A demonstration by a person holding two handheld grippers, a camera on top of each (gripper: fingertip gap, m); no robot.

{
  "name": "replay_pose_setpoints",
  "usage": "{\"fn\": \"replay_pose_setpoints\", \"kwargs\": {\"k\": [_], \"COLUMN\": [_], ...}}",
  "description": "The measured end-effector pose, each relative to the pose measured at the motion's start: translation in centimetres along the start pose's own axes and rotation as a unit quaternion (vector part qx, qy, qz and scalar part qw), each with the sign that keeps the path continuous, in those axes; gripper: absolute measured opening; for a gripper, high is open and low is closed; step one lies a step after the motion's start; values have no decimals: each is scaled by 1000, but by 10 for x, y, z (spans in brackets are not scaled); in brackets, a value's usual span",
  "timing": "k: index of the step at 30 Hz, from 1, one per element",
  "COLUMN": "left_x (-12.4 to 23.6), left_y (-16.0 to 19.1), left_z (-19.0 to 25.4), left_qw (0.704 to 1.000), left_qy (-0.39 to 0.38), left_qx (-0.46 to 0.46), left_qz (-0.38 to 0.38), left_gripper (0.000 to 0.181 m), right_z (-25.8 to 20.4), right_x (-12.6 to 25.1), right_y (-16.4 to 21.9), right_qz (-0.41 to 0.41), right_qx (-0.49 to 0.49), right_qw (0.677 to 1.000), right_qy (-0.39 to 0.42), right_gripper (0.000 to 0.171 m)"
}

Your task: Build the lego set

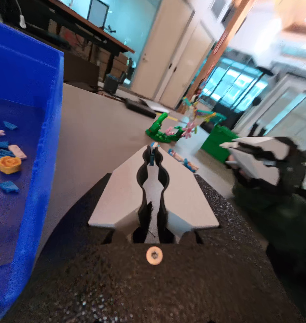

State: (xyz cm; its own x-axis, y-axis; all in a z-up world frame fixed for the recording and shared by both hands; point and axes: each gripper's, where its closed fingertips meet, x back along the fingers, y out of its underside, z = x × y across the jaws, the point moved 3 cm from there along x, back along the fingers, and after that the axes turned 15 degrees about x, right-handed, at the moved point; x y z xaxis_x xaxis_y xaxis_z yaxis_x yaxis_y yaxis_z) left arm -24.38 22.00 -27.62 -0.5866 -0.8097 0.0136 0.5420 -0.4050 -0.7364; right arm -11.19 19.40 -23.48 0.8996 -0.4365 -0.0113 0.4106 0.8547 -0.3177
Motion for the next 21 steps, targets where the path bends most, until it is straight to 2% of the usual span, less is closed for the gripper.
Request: {"fn": "replay_pose_setpoints", "kwargs": {"k": [3, 6, 8, 10, 11, 12, 15, 17, 20, 21], "left_x": [-8, -14, -11, -9, -8, -7, -4, -4, -5, -5], "left_y": [12, 21, 19, 14, 12, 8, 3, 1, 1, 0], "left_z": [12, 33, 41, 45, 45, 45, 44, 44, 44, 44], "left_qw": [999, 995, 992, 989, 989, 987, 983, 980, 980, 980], "left_qy": [17, 77, 98, 104, 97, 88, 69, 61, 66, 67], "left_qx": [-29, -53, -77, -101, -111, -122, -148, -162, -161, -158], "left_qz": [-33, -40, -18, 14, 31, 50, 85, 99, 97, 97], "left_gripper": [1, 1, 1, 1, 1, 1, 1, 1, 1, 1], "right_z": [3, 6, 14, 24, 27, 29, 48, 70, 85, 87], "right_x": [2, 1, 3, 6, 7, 6, -16, -50, -122, -141], "right_y": [16, 21, 17, 16, 18, 20, 20, 12, 0, -9], "right_qz": [14, 66, 138, 210, 228, 233, 210, 177, 115, 123], "right_qx": [-85, -245, -408, -543, -581, -594, -584, -571, -501, -493], "right_qw": [996, 966, 899, 806, 773, 762, 779, 795, 841, 837], "right_qy": [-20, -49, -79, -107, -111, -111, -88, -99, -165, -204], "right_gripper": [5, 4, 5, 5, 5, 5, 5, 5, 6, 6]}}
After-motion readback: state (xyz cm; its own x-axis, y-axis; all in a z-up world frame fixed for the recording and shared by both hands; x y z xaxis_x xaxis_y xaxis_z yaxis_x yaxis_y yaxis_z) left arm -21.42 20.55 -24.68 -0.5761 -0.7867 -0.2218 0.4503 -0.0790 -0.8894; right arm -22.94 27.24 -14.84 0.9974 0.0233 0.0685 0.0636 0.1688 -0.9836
